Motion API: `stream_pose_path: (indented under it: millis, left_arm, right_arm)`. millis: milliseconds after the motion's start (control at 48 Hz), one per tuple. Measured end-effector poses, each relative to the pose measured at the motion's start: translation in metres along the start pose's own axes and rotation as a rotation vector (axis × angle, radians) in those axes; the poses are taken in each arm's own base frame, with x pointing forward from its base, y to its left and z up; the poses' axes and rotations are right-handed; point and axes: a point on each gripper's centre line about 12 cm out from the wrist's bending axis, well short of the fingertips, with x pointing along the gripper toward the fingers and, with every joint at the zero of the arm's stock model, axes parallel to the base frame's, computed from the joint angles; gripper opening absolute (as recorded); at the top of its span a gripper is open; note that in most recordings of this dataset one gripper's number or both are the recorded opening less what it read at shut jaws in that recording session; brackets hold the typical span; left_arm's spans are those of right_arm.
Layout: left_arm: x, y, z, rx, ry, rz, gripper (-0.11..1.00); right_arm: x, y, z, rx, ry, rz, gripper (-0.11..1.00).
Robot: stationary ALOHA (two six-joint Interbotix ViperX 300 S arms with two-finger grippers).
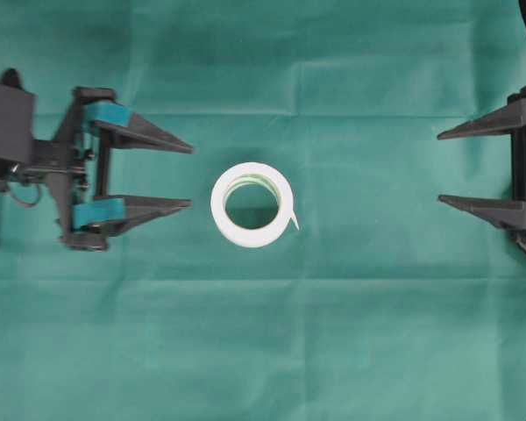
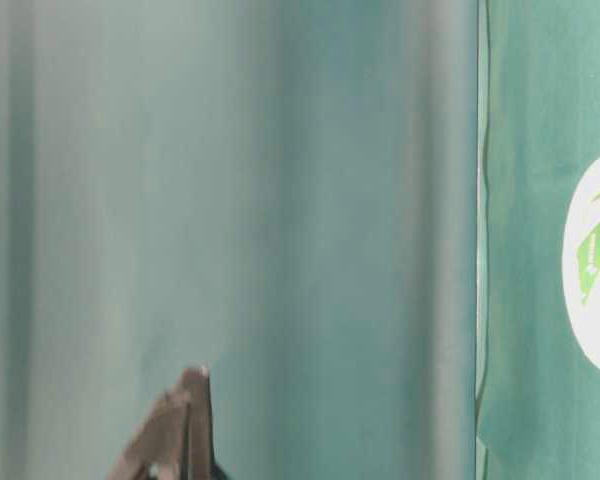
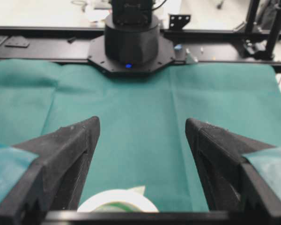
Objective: Peel off the duct tape with your right arm.
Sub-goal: 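Move the left gripper toward the white tape roll, then lower the left gripper and clamp the tape roll's rim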
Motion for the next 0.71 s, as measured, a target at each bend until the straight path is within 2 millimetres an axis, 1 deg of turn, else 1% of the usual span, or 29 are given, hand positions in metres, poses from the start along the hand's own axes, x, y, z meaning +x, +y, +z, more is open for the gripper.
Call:
stream_pose_path:
  millis: [167, 354, 542, 709]
  left_arm:
    - [0.022, -0.004, 0.002, 0.005, 0.006, -0.012, 0.78]
    - [0.039, -0.006, -0.001, 0.002, 0.022, -0.017, 0.78]
    - [0.047, -0.008, -0.003, -0.007, 0.046, -0.02, 0.78]
    - [0.052, -0.015, -0.002, -0.022, 0.119, -0.039, 0.78]
  right_arm:
    - [0.0, 0.0, 0.0, 0.003, 0.0, 0.0, 0.64]
    - [0.0, 0.0, 0.0, 0.003, -0.002, 0.0, 0.64]
    - [0.0, 0.0, 0.0, 0.002, -0.002, 0.0, 0.63]
    - [0.0, 0.0, 0.0, 0.003, -0.002, -0.002, 0.63]
